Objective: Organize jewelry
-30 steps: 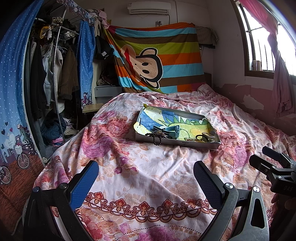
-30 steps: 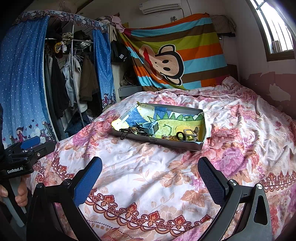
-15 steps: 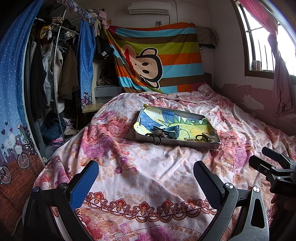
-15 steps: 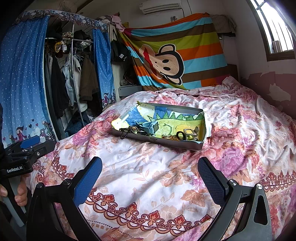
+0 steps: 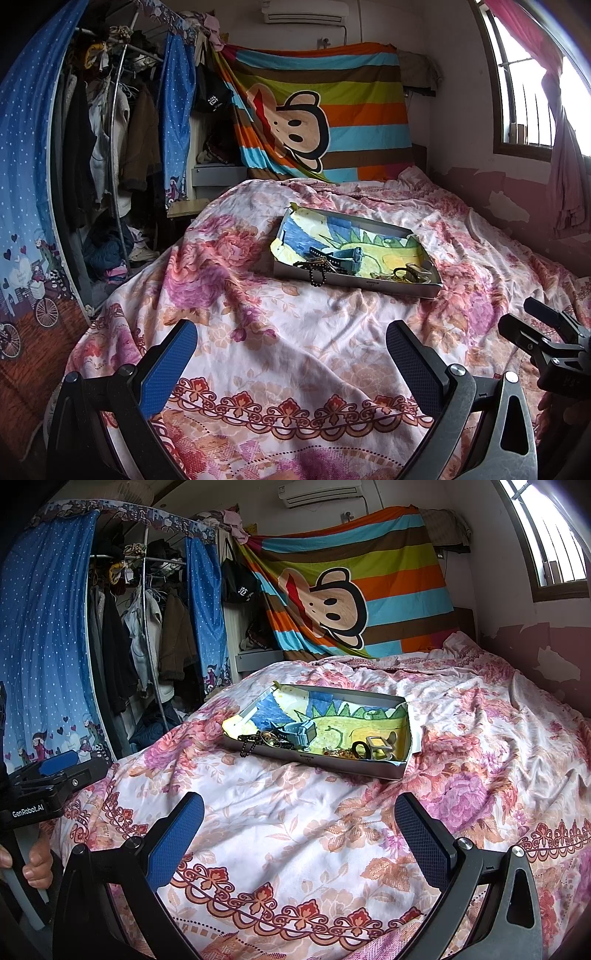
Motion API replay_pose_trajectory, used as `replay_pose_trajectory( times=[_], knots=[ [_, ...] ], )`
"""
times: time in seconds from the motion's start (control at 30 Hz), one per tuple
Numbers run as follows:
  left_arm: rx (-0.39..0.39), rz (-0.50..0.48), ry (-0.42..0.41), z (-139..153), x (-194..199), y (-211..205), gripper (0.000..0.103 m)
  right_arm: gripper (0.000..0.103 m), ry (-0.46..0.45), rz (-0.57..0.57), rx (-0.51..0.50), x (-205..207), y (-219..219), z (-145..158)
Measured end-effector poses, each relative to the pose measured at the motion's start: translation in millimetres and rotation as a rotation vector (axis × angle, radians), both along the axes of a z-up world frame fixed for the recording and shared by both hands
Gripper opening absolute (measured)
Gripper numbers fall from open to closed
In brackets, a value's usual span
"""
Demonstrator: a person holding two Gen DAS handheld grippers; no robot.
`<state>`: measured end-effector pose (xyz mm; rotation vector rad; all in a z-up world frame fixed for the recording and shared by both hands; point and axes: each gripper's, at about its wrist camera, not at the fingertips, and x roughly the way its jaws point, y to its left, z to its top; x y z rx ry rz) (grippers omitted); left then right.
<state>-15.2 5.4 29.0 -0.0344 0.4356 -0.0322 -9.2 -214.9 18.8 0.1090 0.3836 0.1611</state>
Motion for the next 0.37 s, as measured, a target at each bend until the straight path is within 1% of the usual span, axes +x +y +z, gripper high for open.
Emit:
replay_pose_trajectory(
  times=[0.37],
  knots=[
    [0.003, 0.003, -0.002, -0.1, 1.3, 0.7, 0.103, 0.101, 0.001, 0.0, 0.0, 0.4, -0.7, -0.7]
  ],
)
